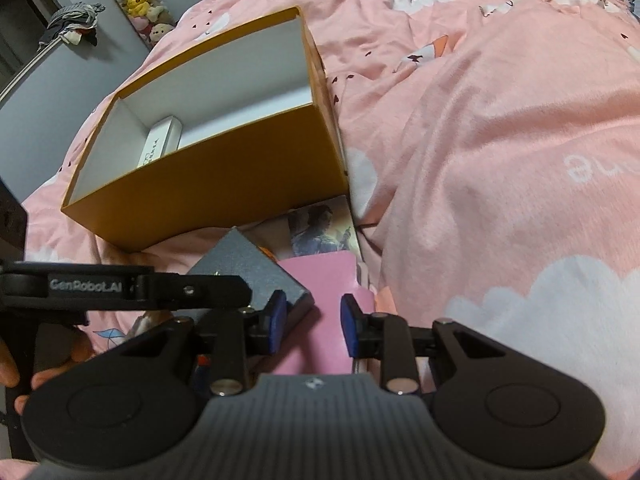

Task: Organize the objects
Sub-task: 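Grasp the dark grey gift box with the left tool and lift it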

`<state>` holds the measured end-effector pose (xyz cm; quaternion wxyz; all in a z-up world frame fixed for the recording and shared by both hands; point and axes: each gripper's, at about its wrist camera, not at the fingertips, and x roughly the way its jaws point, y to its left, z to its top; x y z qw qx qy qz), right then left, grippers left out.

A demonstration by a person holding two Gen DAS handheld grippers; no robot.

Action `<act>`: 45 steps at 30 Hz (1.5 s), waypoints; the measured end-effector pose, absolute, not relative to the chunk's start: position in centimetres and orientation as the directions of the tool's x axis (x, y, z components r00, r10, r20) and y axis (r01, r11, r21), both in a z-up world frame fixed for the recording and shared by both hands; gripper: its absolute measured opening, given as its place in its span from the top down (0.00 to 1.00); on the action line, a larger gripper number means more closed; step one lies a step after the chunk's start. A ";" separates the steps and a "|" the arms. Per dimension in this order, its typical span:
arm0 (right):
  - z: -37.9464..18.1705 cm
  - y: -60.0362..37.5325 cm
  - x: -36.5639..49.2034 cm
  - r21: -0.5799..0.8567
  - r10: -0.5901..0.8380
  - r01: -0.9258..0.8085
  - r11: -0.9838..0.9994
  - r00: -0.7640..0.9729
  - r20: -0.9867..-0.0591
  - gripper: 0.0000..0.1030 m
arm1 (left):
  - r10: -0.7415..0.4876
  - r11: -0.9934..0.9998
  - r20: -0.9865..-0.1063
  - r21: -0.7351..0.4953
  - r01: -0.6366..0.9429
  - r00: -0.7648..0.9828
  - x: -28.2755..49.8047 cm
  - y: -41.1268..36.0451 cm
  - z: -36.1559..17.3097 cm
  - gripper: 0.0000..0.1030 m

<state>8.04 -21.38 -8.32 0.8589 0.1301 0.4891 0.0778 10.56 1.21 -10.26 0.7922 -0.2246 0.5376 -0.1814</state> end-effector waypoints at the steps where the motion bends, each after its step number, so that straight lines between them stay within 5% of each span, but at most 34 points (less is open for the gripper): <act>1: -8.3 -21.5 8.0 0.298 0.255 0.002 0.955 0.510 -0.821 0.70 | -0.533 0.831 -0.766 -0.553 0.053 0.360 10.4 1.2 -9.9 0.48; 6: -8.8 -22.6 8.2 0.309 0.248 0.045 0.950 0.492 -0.834 0.71 | -0.578 0.808 -0.741 -0.577 0.116 0.343 9.5 0.3 -8.2 0.62; 18: -9.8 -22.9 8.4 0.343 0.286 0.050 0.938 0.448 -0.847 0.75 | -0.506 0.852 -0.744 -0.511 0.117 0.437 8.7 0.6 -6.9 0.64; 21: -10.0 -23.0 9.0 0.336 0.286 0.042 0.941 0.432 -0.855 0.61 | -0.487 0.855 -0.726 -0.511 0.095 0.485 8.3 2.2 -6.0 0.64; 29: -11.6 -23.9 10.3 0.386 0.326 0.088 0.918 0.385 -0.863 0.61 | -0.448 0.847 -0.697 -0.531 0.018 0.560 8.2 4.8 -5.4 0.64; 35: -9.3 -22.8 13.0 0.295 0.268 -0.009 0.956 0.442 -0.856 0.60 | -0.370 0.878 -0.718 -0.478 -0.031 0.589 8.7 5.6 -5.4 0.64; 45: -12.7 -17.9 19.3 0.111 0.166 -0.167 0.980 0.369 -0.914 0.38 | -0.321 0.908 -0.729 -0.418 -0.022 0.604 8.6 5.5 -4.9 0.64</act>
